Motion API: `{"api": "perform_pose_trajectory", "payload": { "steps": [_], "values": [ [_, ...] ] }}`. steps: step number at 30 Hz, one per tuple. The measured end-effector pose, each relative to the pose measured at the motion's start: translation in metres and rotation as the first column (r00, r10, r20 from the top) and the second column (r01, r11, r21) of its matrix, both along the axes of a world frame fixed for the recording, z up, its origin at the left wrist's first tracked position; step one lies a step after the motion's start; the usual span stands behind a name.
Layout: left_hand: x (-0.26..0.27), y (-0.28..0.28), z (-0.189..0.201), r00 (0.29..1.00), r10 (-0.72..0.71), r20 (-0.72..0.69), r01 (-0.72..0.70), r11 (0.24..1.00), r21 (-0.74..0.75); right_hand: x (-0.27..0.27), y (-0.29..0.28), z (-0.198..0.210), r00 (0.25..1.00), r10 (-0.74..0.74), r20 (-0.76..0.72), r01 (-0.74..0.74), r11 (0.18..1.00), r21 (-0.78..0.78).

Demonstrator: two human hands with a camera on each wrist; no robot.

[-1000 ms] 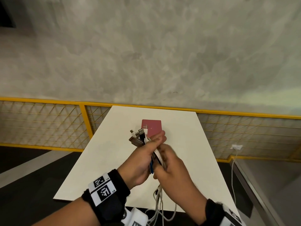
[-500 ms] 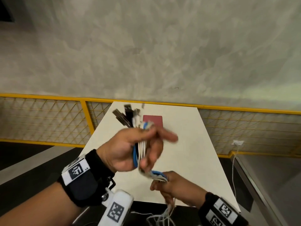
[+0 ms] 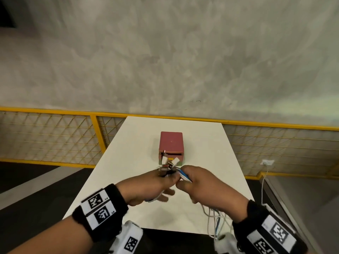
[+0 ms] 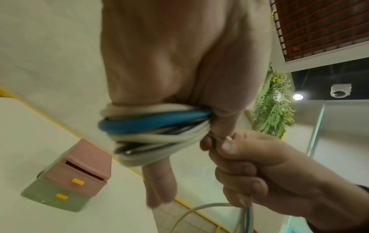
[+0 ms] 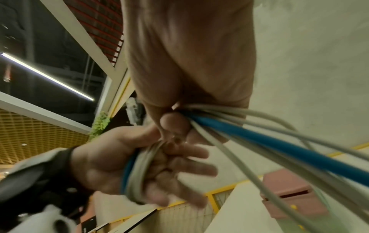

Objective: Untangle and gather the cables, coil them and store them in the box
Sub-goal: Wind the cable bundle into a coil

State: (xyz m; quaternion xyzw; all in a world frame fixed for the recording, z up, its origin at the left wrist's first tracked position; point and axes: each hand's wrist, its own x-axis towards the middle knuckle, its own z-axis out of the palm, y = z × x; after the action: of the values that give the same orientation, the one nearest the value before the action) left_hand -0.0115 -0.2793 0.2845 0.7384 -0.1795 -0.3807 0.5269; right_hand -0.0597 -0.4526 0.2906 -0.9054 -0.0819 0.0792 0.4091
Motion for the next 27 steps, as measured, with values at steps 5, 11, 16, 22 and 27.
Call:
{"api": "perform_pose_trajectory", "payload": {
  "steps": [5, 11, 16, 22, 27],
  "values": [
    [-0.001, -0.021, 0.001, 0.961, 0.237, -0.145, -0.268, 0.930, -0.251, -0.009, 0.019, -0.010, 0.990, -0.018, 0.141, 0.024, 0.999, -0.037],
    [0.009, -0.032, -0.001, 0.871, 0.356, -0.338, -0.475, 0.788, -0.392, -0.022, 0.028, -0.015, 0.972, -0.040, 0.230, 0.026, 0.998, 0.063],
    [0.013, -0.033, 0.009, 0.842, 0.302, -0.447, -0.530, 0.617, -0.581, -0.024, 0.028, -0.023, 0.971, -0.191, -0.143, 0.239, 0.804, 0.545],
    [0.008, -0.025, 0.039, 0.883, 0.202, -0.423, -0.461, 0.539, -0.705, -0.027, 0.027, -0.042, 0.934, 0.175, -0.311, 0.018, 0.847, 0.531],
    [-0.007, -0.005, 0.040, 0.953, -0.121, -0.278, -0.123, 0.683, -0.720, -0.019, 0.007, -0.055, 0.902, 0.171, -0.396, 0.021, 0.900, 0.436]
  ]
}}
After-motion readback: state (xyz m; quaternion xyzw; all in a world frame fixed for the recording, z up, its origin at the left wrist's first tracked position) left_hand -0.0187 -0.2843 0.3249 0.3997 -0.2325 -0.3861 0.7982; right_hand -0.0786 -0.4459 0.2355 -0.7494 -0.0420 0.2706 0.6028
